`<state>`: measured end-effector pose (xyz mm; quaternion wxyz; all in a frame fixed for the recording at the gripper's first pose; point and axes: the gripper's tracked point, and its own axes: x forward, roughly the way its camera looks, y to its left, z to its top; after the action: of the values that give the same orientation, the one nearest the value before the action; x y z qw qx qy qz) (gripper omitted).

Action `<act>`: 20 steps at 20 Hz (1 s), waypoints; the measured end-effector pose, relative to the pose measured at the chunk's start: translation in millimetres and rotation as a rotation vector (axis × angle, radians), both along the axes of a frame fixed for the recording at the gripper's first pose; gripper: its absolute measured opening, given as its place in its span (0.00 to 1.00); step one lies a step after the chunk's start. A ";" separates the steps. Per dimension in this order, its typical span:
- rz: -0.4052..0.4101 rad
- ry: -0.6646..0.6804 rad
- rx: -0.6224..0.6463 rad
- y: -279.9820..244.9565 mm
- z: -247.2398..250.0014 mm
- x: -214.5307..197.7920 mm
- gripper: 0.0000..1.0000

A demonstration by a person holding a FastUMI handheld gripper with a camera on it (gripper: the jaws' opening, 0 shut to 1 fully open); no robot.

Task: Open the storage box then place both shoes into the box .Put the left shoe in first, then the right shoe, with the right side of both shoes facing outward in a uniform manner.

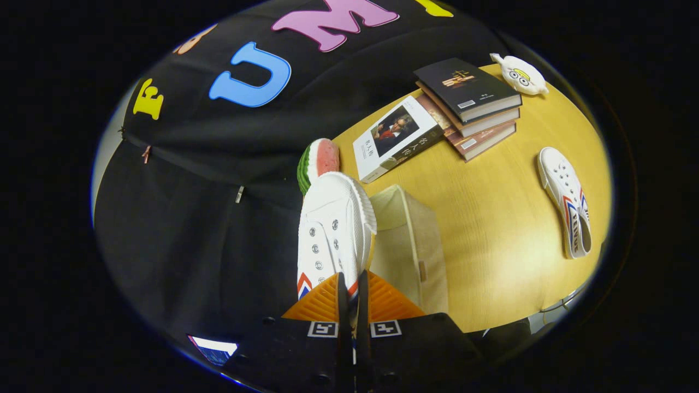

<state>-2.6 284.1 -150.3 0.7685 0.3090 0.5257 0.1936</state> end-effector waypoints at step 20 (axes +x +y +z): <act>0.095 -0.065 -0.010 64.0 -3.2 6.9 0.99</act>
<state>4.3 348.2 -153.4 0.7766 0.2737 0.5155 0.2371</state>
